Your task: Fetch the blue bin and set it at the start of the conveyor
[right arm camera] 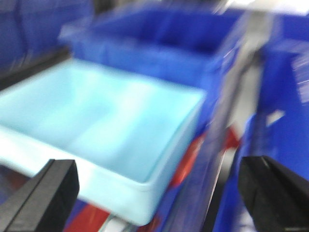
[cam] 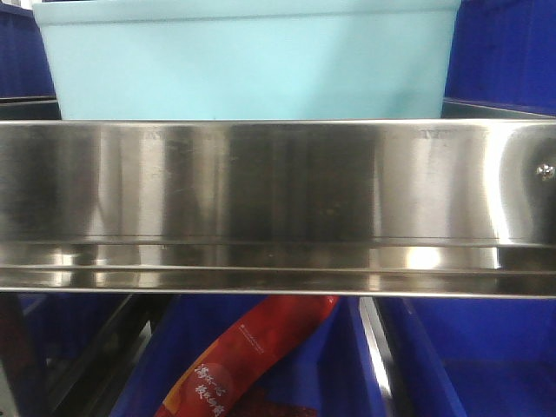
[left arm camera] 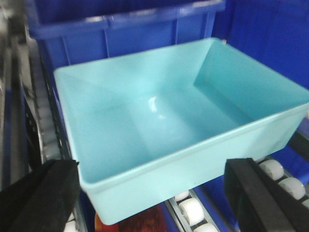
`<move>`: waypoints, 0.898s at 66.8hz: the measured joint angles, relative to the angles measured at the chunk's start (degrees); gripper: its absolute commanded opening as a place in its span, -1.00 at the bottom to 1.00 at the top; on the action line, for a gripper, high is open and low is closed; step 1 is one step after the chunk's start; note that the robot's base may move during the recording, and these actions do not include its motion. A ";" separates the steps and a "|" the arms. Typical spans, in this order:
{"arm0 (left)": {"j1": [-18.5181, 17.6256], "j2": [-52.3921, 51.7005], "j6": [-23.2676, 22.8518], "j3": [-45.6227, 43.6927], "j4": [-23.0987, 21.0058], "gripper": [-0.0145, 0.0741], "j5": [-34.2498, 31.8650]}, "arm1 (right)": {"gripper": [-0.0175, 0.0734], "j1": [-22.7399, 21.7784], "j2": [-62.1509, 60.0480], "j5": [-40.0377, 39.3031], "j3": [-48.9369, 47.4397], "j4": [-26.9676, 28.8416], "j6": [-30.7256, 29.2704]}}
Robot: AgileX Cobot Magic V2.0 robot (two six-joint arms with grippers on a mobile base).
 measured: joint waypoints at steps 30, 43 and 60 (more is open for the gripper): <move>7.01 26.93 -6.97 -28.06 3.83 0.47 19.56 | 0.64 0.66 28.54 19.04 -28.05 -12.65 16.42; 9.33 34.61 -7.11 -31.29 3.10 0.47 20.04 | 0.64 0.66 37.46 19.74 -31.45 -12.65 18.28; 9.33 40.46 -7.11 -31.53 2.94 0.47 19.36 | 0.64 0.66 45.42 19.67 -31.49 -12.55 18.67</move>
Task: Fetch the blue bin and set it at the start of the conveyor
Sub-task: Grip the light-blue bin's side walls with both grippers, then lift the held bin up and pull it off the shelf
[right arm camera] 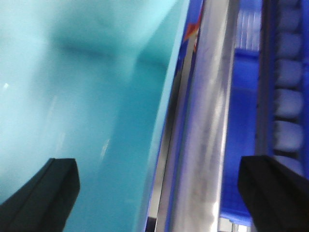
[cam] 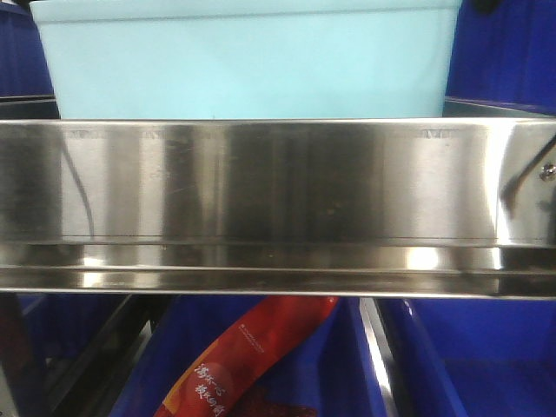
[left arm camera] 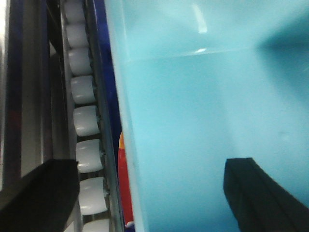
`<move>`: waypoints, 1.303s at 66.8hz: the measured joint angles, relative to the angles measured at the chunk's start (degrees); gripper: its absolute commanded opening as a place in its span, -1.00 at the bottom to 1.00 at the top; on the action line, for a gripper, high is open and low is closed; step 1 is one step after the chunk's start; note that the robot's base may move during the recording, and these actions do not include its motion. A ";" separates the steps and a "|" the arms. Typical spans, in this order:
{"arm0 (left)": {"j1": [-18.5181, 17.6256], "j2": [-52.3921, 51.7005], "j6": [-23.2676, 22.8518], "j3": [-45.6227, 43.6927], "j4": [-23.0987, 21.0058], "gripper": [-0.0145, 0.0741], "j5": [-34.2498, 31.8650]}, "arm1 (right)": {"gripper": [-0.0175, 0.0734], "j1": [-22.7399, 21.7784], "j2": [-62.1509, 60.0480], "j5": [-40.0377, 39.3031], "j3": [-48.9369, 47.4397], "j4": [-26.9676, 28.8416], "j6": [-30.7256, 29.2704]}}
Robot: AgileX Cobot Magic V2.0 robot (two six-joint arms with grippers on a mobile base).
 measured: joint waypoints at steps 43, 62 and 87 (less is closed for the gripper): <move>0.24 3.65 -0.48 0.00 2.25 -0.92 -0.33 | -0.95 0.13 4.77 -2.05 -0.25 1.71 -0.68; 0.24 2.41 -0.48 0.00 2.13 -0.92 -0.07 | -0.95 0.22 3.69 -0.89 -0.25 1.83 -0.72; -2.56 -10.88 -1.05 0.00 2.57 -0.92 0.19 | -0.95 0.35 -8.50 -0.07 -0.15 2.31 -0.72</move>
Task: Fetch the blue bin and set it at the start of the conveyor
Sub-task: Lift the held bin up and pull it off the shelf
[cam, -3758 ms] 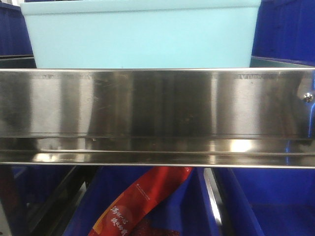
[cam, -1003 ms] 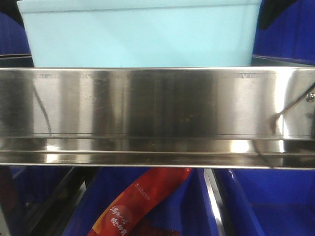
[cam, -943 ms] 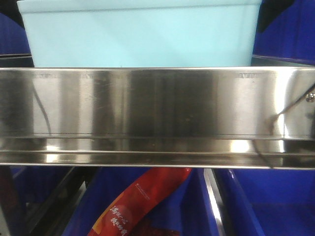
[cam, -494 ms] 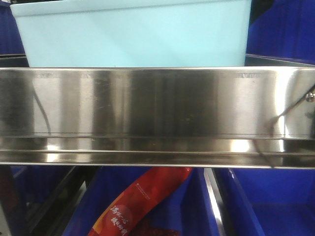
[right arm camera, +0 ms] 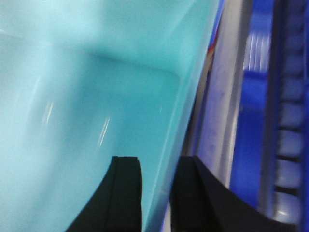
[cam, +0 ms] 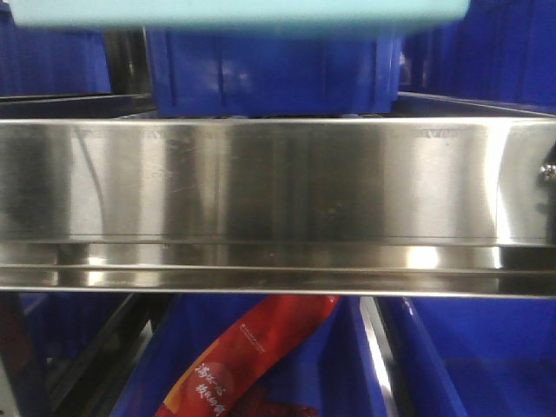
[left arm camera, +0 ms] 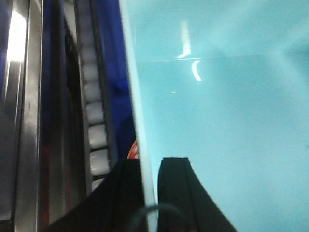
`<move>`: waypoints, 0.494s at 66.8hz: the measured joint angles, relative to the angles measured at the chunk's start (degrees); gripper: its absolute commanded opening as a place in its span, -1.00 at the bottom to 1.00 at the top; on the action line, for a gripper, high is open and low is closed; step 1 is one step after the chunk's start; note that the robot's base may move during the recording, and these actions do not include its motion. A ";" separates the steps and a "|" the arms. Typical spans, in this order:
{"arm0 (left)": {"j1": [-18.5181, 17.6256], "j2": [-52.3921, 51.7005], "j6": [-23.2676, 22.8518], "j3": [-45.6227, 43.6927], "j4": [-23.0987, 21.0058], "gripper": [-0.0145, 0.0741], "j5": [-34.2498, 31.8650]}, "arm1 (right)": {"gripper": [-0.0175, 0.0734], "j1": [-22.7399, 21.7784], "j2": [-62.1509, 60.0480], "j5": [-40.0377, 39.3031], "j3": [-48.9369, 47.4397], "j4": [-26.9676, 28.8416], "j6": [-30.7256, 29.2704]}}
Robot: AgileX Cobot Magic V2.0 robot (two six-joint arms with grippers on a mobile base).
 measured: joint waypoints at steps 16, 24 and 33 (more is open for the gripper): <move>-2.28 -4.07 -1.97 0.00 0.84 -0.92 0.00 | -0.95 0.00 -5.93 -0.31 0.00 -0.46 0.00; -2.36 -4.16 -2.20 0.00 0.95 -0.92 0.00 | -0.95 0.00 -6.20 -0.57 0.00 -0.46 0.00; -2.36 -4.16 -2.35 0.00 0.95 -0.92 0.00 | -0.95 0.00 -6.20 -0.66 0.00 -0.46 0.00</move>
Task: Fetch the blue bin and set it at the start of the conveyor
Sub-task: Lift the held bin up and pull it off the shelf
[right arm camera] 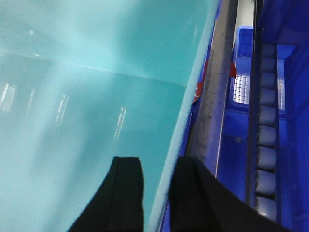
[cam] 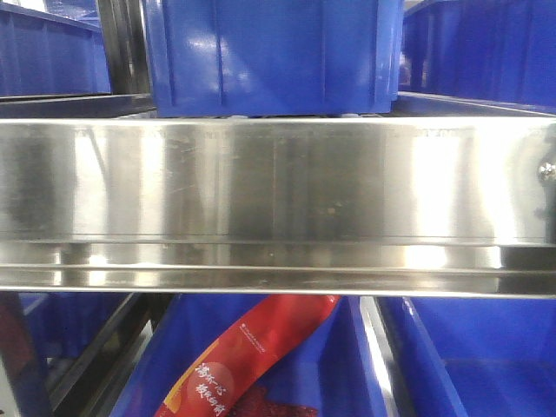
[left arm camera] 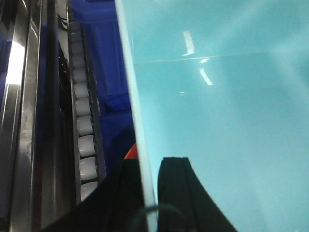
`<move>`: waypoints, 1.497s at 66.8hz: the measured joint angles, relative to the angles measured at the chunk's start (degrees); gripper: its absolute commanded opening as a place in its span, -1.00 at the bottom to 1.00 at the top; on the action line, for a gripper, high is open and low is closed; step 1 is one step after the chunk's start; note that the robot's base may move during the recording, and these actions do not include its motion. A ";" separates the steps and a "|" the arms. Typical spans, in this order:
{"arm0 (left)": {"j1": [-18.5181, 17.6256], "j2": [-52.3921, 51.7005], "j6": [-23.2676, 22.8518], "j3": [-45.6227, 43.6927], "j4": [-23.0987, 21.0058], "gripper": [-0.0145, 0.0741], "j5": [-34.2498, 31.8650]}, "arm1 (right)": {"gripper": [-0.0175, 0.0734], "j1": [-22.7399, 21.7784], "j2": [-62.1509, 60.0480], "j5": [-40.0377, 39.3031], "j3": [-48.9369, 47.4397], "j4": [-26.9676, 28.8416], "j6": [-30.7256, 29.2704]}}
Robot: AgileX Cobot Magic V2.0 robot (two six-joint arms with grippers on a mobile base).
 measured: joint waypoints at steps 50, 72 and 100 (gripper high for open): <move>0.00 0.00 -0.04 0.00 0.22 -0.92 -0.71 | -0.95 0.00 0.00 -1.20 0.00 -0.22 0.00; 0.00 0.00 -0.04 0.00 0.22 -0.92 -0.71 | -0.95 0.00 0.00 -1.20 0.00 -0.22 0.09; 0.00 0.00 -0.04 0.00 0.22 -0.92 -2.89 | -0.95 0.00 0.00 -1.44 0.00 -0.42 0.09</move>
